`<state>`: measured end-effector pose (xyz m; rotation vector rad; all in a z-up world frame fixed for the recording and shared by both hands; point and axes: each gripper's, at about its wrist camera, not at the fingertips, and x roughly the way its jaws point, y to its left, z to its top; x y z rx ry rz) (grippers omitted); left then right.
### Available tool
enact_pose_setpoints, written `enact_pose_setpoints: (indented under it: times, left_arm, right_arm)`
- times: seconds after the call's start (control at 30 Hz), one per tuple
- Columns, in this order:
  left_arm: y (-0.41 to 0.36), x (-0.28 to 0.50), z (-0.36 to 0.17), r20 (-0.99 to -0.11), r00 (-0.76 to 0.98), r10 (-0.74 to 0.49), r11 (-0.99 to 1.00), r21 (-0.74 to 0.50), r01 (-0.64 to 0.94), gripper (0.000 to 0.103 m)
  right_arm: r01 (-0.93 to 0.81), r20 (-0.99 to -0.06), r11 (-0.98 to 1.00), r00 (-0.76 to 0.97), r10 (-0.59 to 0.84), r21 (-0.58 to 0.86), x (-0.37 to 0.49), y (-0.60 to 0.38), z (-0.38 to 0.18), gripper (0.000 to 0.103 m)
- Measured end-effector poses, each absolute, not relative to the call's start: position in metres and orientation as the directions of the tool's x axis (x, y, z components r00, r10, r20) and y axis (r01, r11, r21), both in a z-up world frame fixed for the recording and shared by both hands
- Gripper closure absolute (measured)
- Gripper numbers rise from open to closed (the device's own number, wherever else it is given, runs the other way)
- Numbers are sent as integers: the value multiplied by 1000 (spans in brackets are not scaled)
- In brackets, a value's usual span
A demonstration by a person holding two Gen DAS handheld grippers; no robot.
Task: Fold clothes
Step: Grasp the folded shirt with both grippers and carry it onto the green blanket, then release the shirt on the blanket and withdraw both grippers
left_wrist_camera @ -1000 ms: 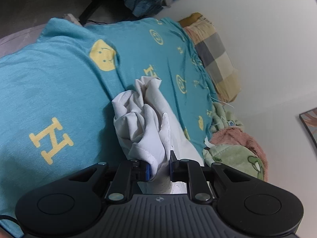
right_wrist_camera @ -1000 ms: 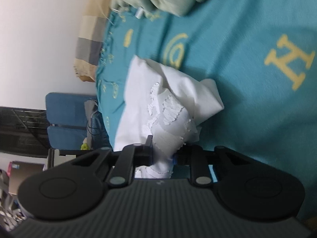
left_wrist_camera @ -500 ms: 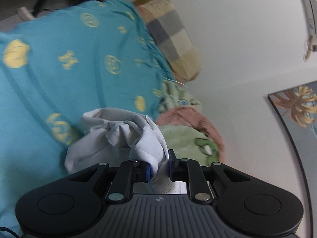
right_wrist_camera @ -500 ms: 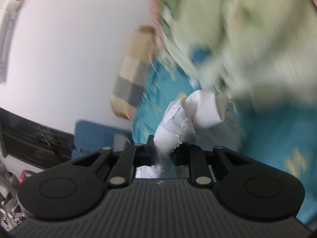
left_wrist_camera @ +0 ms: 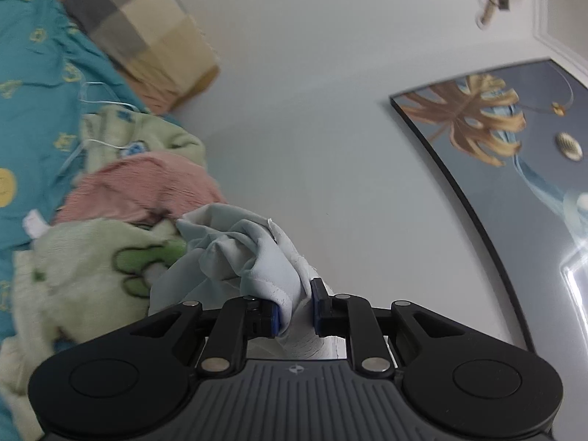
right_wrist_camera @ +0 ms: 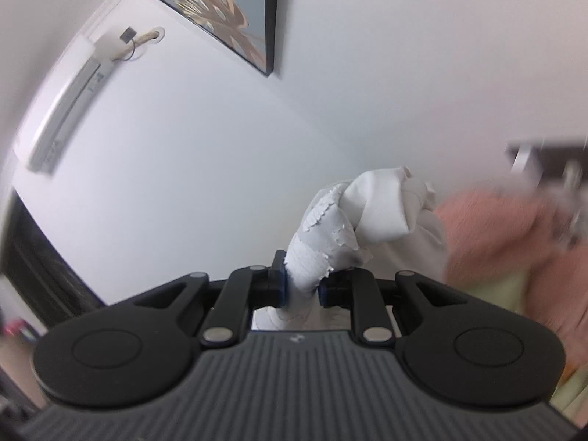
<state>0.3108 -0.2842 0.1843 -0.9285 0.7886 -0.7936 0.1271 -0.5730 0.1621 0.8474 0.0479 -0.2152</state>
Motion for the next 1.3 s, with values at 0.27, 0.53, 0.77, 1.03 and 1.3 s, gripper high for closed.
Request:
enact_pose_setpoints:
  times: [0.27,0.53,0.77,1.03,1.3]
  left_arm:
    - [-310,279,71,-391,391,-833,500,-835,230,85]
    - [-273,220,8,-501,360,-787,605,-741,291,85]
    - [-265,200,17,-562,386,-731,680,-642,353,72]
    - [-257,152,91,-556,479,-679,725,-406,557,12]
    - [-227,67,167,-441,622,-646,747,-200,634,0]
  right_arm:
    - [396,-371,665,909,-189,633,87,-579,55,84]
    - [468,-525,670,840,-135,577,40,-527,-3,84]
    - [497,-568,671,812,-134,551,45,-528,4,81]
    - [537,-547,706,799,-250,462,4,-505,45,25]
    - [462,-439,811,850,-290,358,-45,-453,107,20]
